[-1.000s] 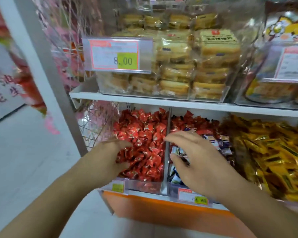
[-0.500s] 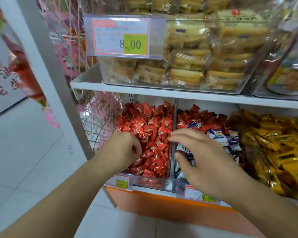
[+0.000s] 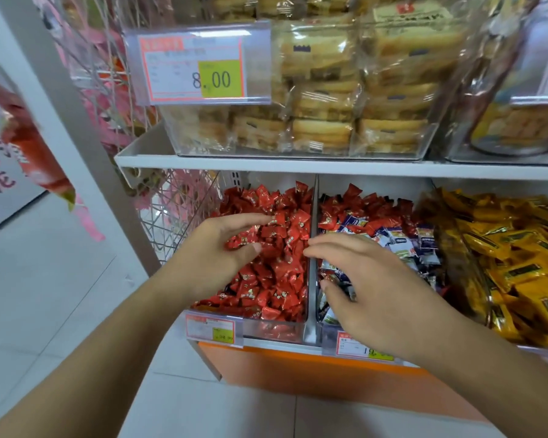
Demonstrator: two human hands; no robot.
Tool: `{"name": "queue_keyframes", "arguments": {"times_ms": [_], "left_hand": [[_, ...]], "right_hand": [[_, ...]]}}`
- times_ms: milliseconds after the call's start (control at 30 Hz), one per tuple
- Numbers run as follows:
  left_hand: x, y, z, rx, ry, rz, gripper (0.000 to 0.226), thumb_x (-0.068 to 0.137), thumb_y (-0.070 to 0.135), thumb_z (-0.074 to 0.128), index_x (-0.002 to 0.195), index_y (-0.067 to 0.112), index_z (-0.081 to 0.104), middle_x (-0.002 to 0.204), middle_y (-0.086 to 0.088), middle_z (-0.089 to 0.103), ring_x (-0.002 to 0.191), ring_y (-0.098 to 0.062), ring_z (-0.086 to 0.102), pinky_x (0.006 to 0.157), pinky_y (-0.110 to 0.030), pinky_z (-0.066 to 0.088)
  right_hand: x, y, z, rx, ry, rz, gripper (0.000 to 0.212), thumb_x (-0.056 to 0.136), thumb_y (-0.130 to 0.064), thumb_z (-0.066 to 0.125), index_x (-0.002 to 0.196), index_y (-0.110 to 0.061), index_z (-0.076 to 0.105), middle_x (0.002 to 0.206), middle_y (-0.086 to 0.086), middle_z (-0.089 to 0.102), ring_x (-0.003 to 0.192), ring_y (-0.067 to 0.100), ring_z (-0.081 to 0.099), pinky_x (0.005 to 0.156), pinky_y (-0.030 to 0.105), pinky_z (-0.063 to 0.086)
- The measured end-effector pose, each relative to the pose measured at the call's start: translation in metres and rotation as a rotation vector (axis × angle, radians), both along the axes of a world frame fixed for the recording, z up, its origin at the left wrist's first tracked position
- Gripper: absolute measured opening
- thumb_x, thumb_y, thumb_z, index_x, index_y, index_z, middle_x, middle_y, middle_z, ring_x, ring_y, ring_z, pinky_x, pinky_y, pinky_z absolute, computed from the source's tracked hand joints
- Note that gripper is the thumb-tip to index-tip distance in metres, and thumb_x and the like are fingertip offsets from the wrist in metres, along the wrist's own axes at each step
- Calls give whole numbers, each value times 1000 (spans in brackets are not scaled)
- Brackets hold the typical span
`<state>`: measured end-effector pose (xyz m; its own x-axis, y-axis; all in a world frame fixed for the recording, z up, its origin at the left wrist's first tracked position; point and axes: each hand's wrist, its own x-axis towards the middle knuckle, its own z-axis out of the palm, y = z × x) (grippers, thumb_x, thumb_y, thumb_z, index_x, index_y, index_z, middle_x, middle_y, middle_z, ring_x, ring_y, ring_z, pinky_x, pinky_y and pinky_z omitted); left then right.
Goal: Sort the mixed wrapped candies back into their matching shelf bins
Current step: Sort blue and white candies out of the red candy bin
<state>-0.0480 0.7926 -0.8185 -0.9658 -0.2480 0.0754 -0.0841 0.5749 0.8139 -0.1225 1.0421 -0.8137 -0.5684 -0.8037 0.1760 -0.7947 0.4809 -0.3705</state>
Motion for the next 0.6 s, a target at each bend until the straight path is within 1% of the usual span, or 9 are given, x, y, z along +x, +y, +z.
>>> {"name": "queue_keyframes", "arguments": {"times_ms": [100,200,300,367,400,467,500,567,600], "left_hand": [[17,-16,7,-87,5,10,44,99,18,67,131,48,64,142,31,55,136,9,45,121,-35,35],[38,-25,11,-269,-12,74,46,101,28,63,140,50,55,152,33,42,144,7,33,125,-33,25],[62,-26,9,-401,-71,44,62,103,31,58,155,48,32,162,36,14,150,12,10,123,-18,10],[78,-30,4,-443,-91,19,72,103,30,58,160,48,17,163,38,-1,148,18,-3,116,-4,1],[86,-33,2,-438,-91,15,76,102,30,57,160,49,11,162,40,-5,145,21,-7,111,1,-2],[97,-36,-1,-329,-124,21,84,102,34,57,158,52,-2,158,43,-9,139,29,-10,104,7,-3],[105,-37,-2,-258,-198,18,89,101,36,59,156,55,-9,156,45,-11,136,32,-10,103,8,-2],[110,-46,-21,-79,-278,84,95,98,45,62,151,62,-16,152,50,-14,133,34,-7,107,5,4],[106,-49,-24,55,-334,124,88,95,57,60,147,70,-10,154,49,-11,137,31,0,114,-1,11]], "right_hand": [[0,-3,-1,-6,9,2,42,102,-27,56,142,-35,54,145,-28,44,138,-6,30,107,-2,6],[3,-9,1,-11,42,11,40,101,-30,57,141,-35,56,142,-26,46,137,-4,32,108,1,9],[9,-28,8,-18,80,89,41,102,-30,56,143,-32,56,143,-22,49,138,-1,35,117,12,19],[13,-49,11,-36,76,160,41,103,-28,56,144,-31,56,144,-21,50,138,-1,37,118,15,24],[15,-62,12,-30,69,196,41,104,-29,55,144,-32,55,145,-21,49,138,-1,37,117,15,26],[15,-92,8,9,45,265,40,104,-29,56,144,-35,55,145,-21,51,137,1,40,117,21,32],[13,-107,4,35,19,299,40,103,-28,58,143,-35,56,145,-19,52,135,3,43,116,25,36],[9,-135,-8,107,-52,359,44,100,-26,66,142,-35,59,146,-14,52,135,7,45,117,30,37],[7,-145,-14,158,-75,382,47,97,-28,69,142,-36,59,148,-13,49,137,9,42,118,32,35]]}}
